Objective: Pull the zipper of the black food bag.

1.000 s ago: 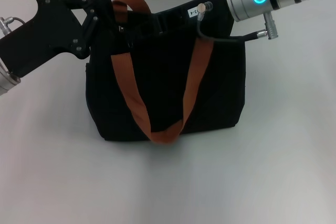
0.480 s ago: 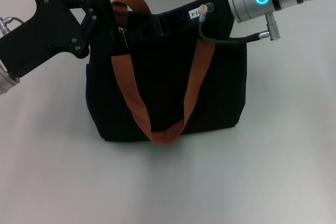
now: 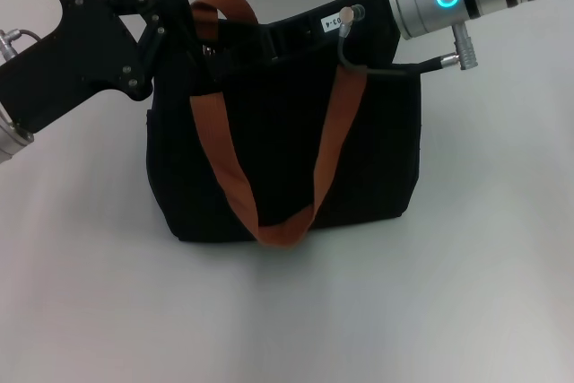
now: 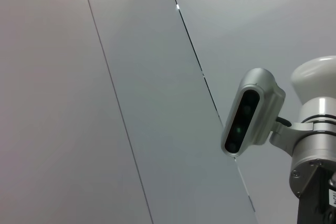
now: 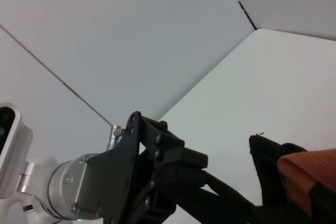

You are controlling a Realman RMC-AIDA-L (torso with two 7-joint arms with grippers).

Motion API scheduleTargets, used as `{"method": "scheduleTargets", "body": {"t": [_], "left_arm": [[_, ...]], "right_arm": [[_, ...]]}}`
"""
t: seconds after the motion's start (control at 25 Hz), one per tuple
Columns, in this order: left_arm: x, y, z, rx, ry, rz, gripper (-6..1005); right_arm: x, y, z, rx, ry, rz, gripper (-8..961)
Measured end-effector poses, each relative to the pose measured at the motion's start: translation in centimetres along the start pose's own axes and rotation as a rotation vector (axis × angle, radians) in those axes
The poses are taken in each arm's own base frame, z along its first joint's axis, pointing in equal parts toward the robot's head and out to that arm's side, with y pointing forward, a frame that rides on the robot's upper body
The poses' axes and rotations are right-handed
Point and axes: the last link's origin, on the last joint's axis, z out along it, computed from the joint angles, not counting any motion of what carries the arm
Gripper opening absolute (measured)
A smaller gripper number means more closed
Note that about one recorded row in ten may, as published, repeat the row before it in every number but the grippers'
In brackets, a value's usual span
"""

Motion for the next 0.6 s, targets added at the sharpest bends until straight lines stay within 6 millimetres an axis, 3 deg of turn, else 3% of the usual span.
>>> {"method": "scheduleTargets", "body": {"t": [0.48, 0.6], "left_arm": [[0.10, -0.08, -0.09, -0.002, 0.004, -0.009, 24], [0.12, -0.06, -0.07, -0.002, 0.005, -0.009, 24]], "right_arm": [[-0.03, -0.17, 0.08, 0.012, 0.001, -0.012, 282], [-0.03, 0.04, 0.18, -0.002, -0.001, -0.015, 282]]}}
